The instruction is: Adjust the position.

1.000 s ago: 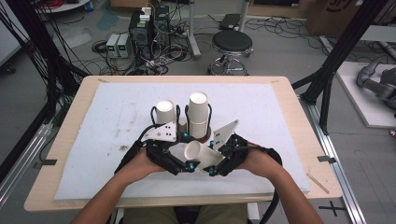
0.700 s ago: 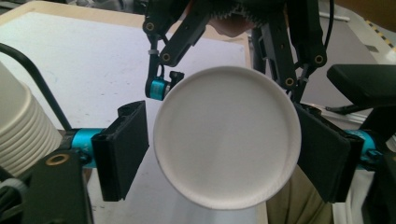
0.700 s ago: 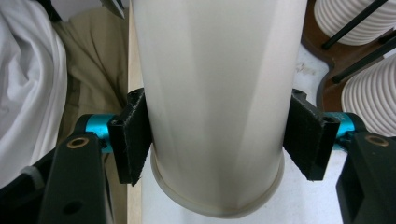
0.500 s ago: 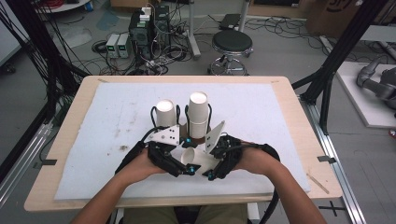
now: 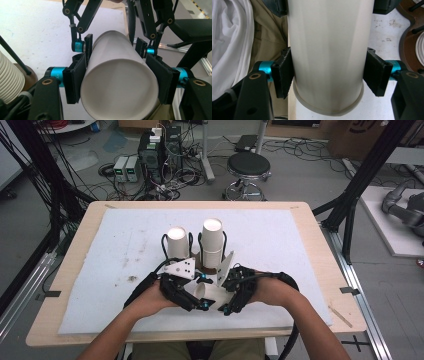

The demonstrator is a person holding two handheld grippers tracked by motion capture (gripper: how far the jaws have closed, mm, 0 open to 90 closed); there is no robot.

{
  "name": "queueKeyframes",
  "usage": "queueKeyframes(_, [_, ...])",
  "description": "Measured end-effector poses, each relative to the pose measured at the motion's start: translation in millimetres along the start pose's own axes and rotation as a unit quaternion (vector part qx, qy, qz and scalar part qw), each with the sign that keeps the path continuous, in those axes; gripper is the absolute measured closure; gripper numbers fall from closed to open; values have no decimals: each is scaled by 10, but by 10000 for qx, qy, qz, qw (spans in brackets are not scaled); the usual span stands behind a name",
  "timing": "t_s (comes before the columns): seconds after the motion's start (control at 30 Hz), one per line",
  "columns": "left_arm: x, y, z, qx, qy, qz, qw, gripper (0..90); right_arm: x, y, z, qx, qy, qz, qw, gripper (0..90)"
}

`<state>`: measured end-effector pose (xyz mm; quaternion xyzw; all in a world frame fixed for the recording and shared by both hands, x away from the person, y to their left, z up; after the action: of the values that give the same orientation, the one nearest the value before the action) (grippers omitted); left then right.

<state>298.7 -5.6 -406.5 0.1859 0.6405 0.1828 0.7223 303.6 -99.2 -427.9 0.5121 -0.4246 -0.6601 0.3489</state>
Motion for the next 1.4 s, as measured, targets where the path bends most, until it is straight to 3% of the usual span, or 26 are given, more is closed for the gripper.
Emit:
queueKeyframes(0.2, [3,10,9,-40,-25,28,10000,359,1,1,-9,0,5,-21,10000,323])
queueKeyframes(0.27, [5,16,15,-56,-40,14,10000,359,-11,8,-20,9,-32,-129,9999,281])
queueKeyframes(0.3, [11,22,16,-52,-48,13,10000,359,-34,35,-39,73,-83,-354,9993,212])
queueKeyframes(0.33, [14,29,17,-64,-33,-13,10000,359,-34,35,-39,73,-83,-354,9993,212])
queueKeyframes(0.4, [23,55,24,-91,-30,-70,9999,359,-44,74,-39,78,-109,-543,9984,211])
queueKeyframes(0.43, [28,90,31,-133,-11,-164,9998,358,-53,122,-25,2,-121,-762,9970,208])
queueKeyframes(0.47, [28,90,31,-133,-11,-164,9998,358,-53,122,-25,2,-121,-762,9970,208])
queueKeyframes(0.5, [31,107,35,-153,-1,-217,9996,358,-59,173,-13,-31,-170,-1010,9947,207])
queueKeyframes(0.57, [41,144,43,-209,27,-298,9993,358,-65,203,-15,-24,-163,-1162,9931,205])
queueKeyframes(0.67, [66,194,57,-296,85,-419,9986,358,-80,300,-26,-62,-296,-1662,9856,201])
queueKeyframes(0.8, [103,252,86,-424,203,-608,9970,358,-74,408,-33,-156,-455,-2280,9725,201])
queueKeyframes(0.93, [139,298,119,-580,291,-728,9952,357,-36,469,-70,-117,-670,-2795,9577,201])
queueKeyframes(0.97, [147,310,129,-615,294,-765,9947,357,-4,482,-89,-99,-795,-2977,9513,201])
queueKeyframes(1.0, [151,321,138,-659,319,-813,9940,357,-4,482,-89,-99,-795,-2977,9513,201])
queueKeyframes(1.07, [161,342,157,-755,348,-895,9925,357,25,496,-108,-71,-899,-3174,9440,201])
queueKeyframes(1.13, [175,367,178,-835,347,-964,9912,357,51,507,-126,-28,-1024,-3363,9362,201])
queueKeyframes(1.17, [176,380,187,-872,379,-1036,9901,357,79,504,-131,-45,-1113,-3513,9296,201])
queueKeyframes(1.2, [181,394,196,-878,393,-1085,9894,357,79,504,-131,-45,-1113,-3513,9296,201])
queueKeyframes(1.27, [186,418,208,-922,448,-1217,9872,357,113,491,-136,-28,-1202,-3606,9249,201])
queueKeyframes(1.3, [187,430,211,-956,494,-1278,9860,357,142,474,-144,19,-1243,-3721,9198,201])
queueKeyframes(1.33, [186,440,213,-962,509,-1347,9849,357,142,474,-144,19,-1243,-3721,9198,201])
queueKeyframes(1.4, [188,459,210,-978,496,-1437,9835,357,174,449,-137,-25,-1328,-3813,9148,201])
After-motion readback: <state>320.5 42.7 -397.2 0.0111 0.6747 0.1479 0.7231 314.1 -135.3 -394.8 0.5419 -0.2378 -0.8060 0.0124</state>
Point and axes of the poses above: each handheld gripper's, and its own axes: y roughly backward along the jaws, x roughly out of its underside, z roughly to its left, the point moved 9 cm from there along -y, roughly forward along the jaws, and after that the axes turned 14 degrees about -y, right-handed, at the moved point
